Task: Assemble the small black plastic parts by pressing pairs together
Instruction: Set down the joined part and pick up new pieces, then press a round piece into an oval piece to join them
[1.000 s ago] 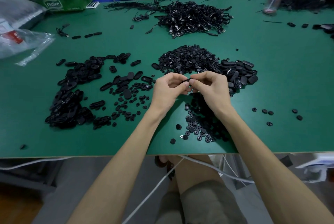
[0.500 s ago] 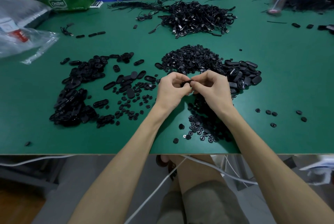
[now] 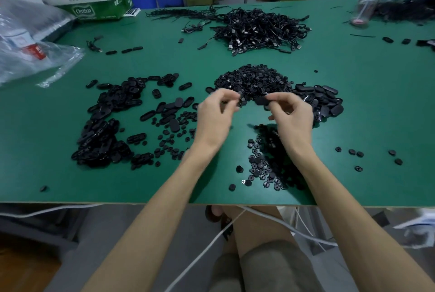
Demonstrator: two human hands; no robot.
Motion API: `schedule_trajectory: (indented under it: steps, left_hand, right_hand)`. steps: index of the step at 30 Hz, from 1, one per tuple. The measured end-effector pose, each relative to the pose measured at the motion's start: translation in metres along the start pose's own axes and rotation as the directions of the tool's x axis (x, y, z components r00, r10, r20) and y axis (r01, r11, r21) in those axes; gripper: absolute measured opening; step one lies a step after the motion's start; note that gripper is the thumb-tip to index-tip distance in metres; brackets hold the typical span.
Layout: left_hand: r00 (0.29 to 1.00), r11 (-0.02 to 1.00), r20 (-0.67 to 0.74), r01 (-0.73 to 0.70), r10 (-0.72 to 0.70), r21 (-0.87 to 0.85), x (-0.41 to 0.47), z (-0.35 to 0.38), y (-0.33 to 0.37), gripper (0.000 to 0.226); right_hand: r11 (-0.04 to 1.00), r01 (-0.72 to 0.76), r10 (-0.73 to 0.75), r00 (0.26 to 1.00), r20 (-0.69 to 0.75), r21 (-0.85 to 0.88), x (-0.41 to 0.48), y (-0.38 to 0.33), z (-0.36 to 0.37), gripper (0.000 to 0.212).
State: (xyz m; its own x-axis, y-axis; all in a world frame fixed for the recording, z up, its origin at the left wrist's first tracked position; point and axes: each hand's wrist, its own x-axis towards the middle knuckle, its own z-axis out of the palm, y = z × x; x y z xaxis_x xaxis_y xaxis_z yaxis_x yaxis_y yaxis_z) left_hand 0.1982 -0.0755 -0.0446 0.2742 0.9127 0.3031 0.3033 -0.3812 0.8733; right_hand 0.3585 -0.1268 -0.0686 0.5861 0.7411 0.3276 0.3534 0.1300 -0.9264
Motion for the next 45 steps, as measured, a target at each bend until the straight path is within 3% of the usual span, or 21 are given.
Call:
schedule_trajectory:
  steps: [2,3,5,7,8,10,14,17,19,20,22,24,27,32,37,45]
  left_hand:
    - [1.000,0.955,0.012,0.015,-0.020,0.296,0.003,-0.030,0.000,0.023]
    - [0.998,0.876,0.036,0.036,-0.060,0.481,0.006,-0.049,-0.003,0.026]
    - [0.982,0.617,0.029,0.095,-0.188,0.781,0.012,-0.089,-0.010,0.025]
    - [0.948,0.333,-0.028,0.139,-0.317,0.933,0.015,-0.125,-0.016,0.017]
    - [0.926,0.237,-0.048,0.146,-0.375,0.960,0.016,-0.138,-0.019,0.018]
    - [0.880,0.188,-0.044,0.149,-0.472,0.971,0.018,-0.154,-0.027,0.015]
    - [0.886,0.259,-0.066,0.204,-0.458,0.944,0.016,-0.161,-0.048,0.023]
    - [0.952,0.337,-0.062,0.167,-0.301,0.927,0.013,-0.154,-0.051,0.026]
    - [0.980,0.476,-0.066,0.149,-0.185,0.867,0.012,-0.140,-0.045,0.013]
    - [0.980,0.612,-0.067,0.171,-0.189,0.772,0.011,-0.130,-0.036,0.004]
    - [0.967,0.863,0.017,0.218,-0.254,0.457,0.009,-0.107,-0.021,0.012]
    - [0.954,0.965,0.180,0.214,-0.239,0.149,0.010,-0.083,-0.011,0.018]
    - [0.934,0.947,0.271,0.280,-0.231,-0.157,0.007,-0.045,-0.009,0.021]
    - [0.898,0.768,0.305,0.431,-0.316,-0.473,0.009,0.001,-0.015,0.019]
    - [0.891,0.749,0.324,0.447,-0.320,-0.490,0.011,0.021,-0.016,0.023]
    - [0.951,0.815,0.223,0.299,-0.214,-0.496,0.003,0.024,-0.023,0.030]
  right_hand:
    - [0.998,-0.061,0.061,0.990,-0.124,-0.001,0.005,0.003,-0.004,0.027]
    - [0.994,-0.105,0.107,0.979,-0.172,0.022,0.007,0.004,-0.006,0.032]
    - [0.979,-0.183,0.198,0.955,-0.221,0.087,0.010,0.004,-0.007,0.045]
    - [0.974,-0.202,0.220,0.950,-0.220,0.102,0.009,0.002,-0.007,0.061]
    - [0.976,-0.193,0.210,0.957,-0.201,0.102,0.007,0.002,-0.006,0.067]
    - [0.977,-0.185,0.199,0.970,-0.142,0.107,0.005,0.001,-0.005,0.073]
    - [0.982,-0.175,0.182,0.979,-0.090,0.075,0.004,0.000,-0.003,0.068]
    - [0.993,-0.113,0.109,0.991,-0.076,-0.042,0.002,0.000,-0.003,0.043]
    - [0.986,-0.036,0.041,0.999,0.025,-0.162,0.001,0.001,-0.001,0.023]
    - [0.968,0.006,0.017,0.996,0.090,-0.252,0.001,0.003,0.001,0.016]
    - [0.900,0.070,0.015,0.982,0.191,-0.429,0.001,0.005,0.004,0.018]
    - [0.845,0.086,0.055,0.968,0.246,-0.527,0.001,0.005,0.006,0.028]
    - [0.816,0.138,0.045,0.953,0.299,-0.561,0.003,0.008,0.008,0.031]
    - [0.848,0.164,-0.007,0.954,0.299,-0.505,0.004,0.011,0.008,0.027]
    - [0.959,0.088,-0.050,0.988,0.145,-0.269,0.001,0.008,0.004,0.019]
    - [0.980,0.145,-0.114,0.970,0.215,-0.136,-0.003,0.001,0.003,0.011]
